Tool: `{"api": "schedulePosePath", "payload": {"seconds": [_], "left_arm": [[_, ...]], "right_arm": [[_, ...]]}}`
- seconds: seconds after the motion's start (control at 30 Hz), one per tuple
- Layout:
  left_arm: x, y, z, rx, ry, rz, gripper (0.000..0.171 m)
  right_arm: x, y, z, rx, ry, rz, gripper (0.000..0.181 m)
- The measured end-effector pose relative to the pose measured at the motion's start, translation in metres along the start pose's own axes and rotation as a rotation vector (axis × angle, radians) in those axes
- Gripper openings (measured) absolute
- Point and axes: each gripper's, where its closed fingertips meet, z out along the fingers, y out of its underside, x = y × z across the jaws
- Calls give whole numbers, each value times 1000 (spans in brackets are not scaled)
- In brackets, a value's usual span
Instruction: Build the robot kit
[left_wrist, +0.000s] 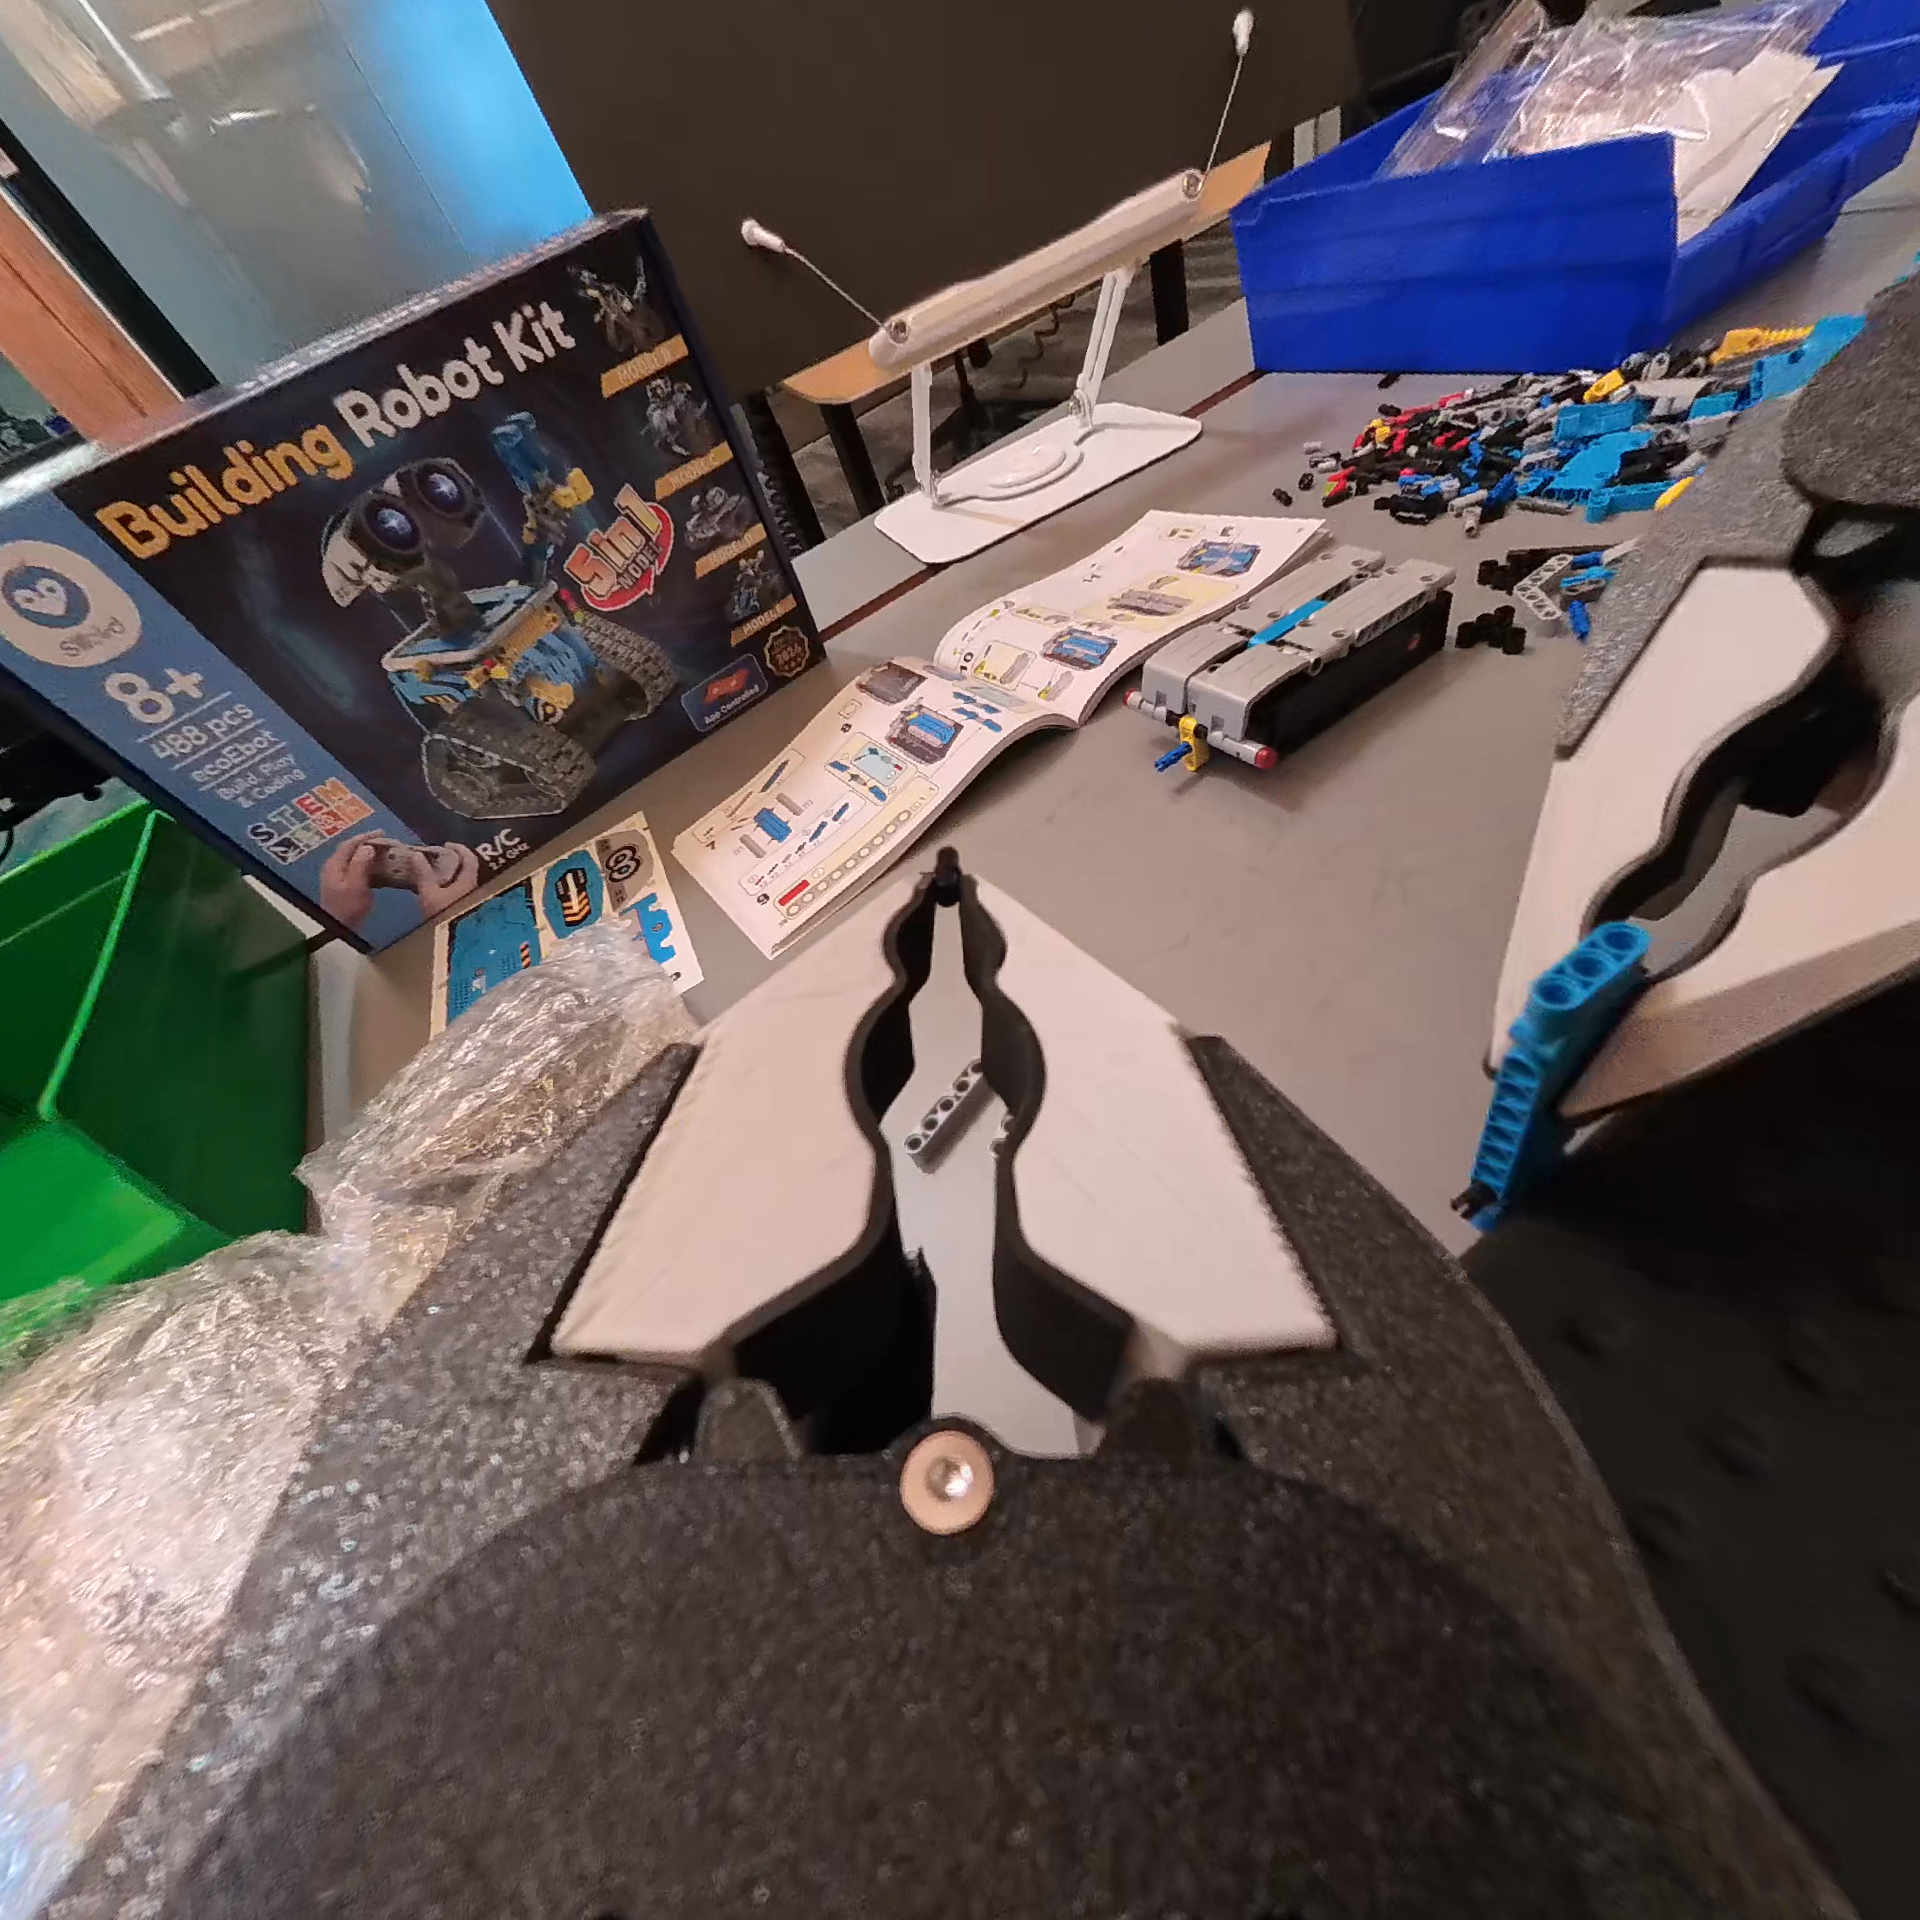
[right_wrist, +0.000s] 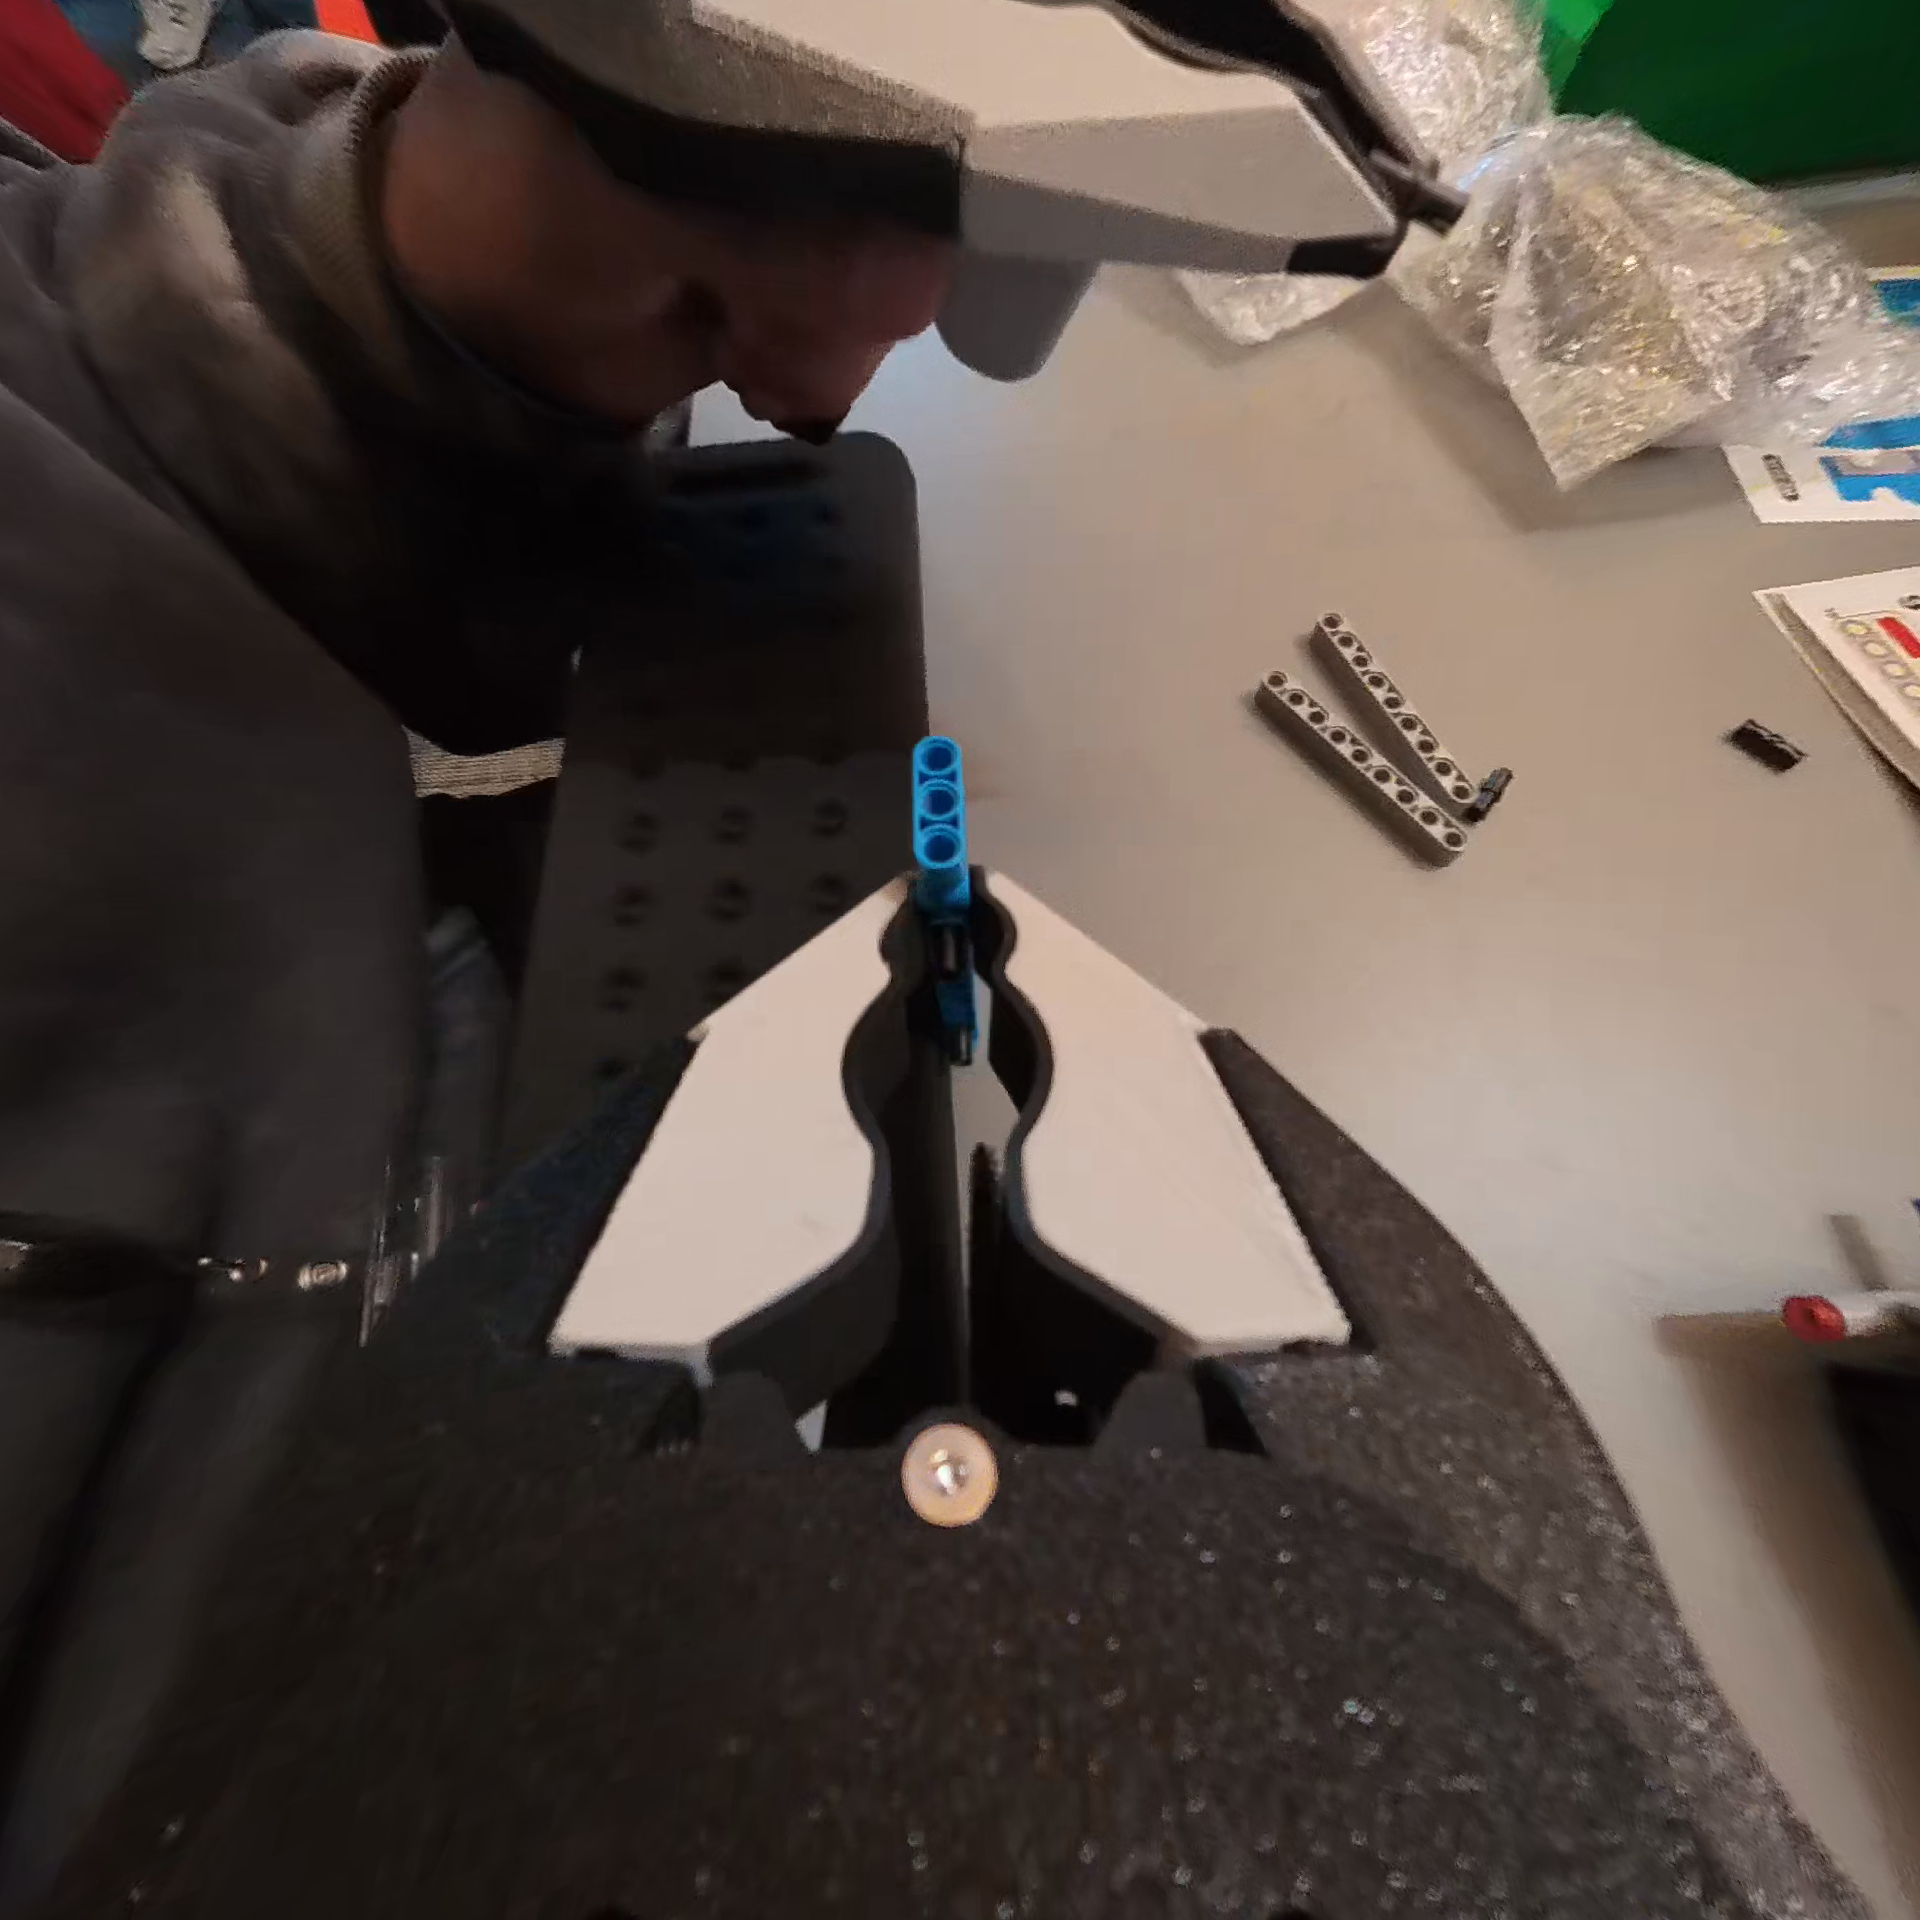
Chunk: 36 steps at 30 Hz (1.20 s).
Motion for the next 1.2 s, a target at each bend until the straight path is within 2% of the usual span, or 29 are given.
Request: {"api": "schedulePosePath", "payload": {"seconds": [0.1, 0.17, 0.37, 0.43, 0.67, 1.0, 1.2], "left_arm": [[1, -1, -5, 6, 10, -6, 4], [13, -5, -7, 23, 86, -27, 4], [76, -26, -33, 106, 573, -199, 3], [85, -27, -35, 94, 642, -234, 3], [103, -20, -35, 51, 722, -209, 3], [105, -8, -31, -23, 723, -177, 3], [102, -16, -30, -5, 733, -200, 3]], "right_arm": [[2, -7, -4, 47, -6, 9, 5], [7, -16, -10, 105, 0, 35, 5], [2, -34, -34, 266, -173, 151, 6], [0, -36, -38, 302, -207, 146, 6], [-7, -32, -35, 279, -254, 134, 6], [-5, -22, -27, 208, -217, 104, 5], [-1, -36, -36, 303, -220, 145, 6]]}}
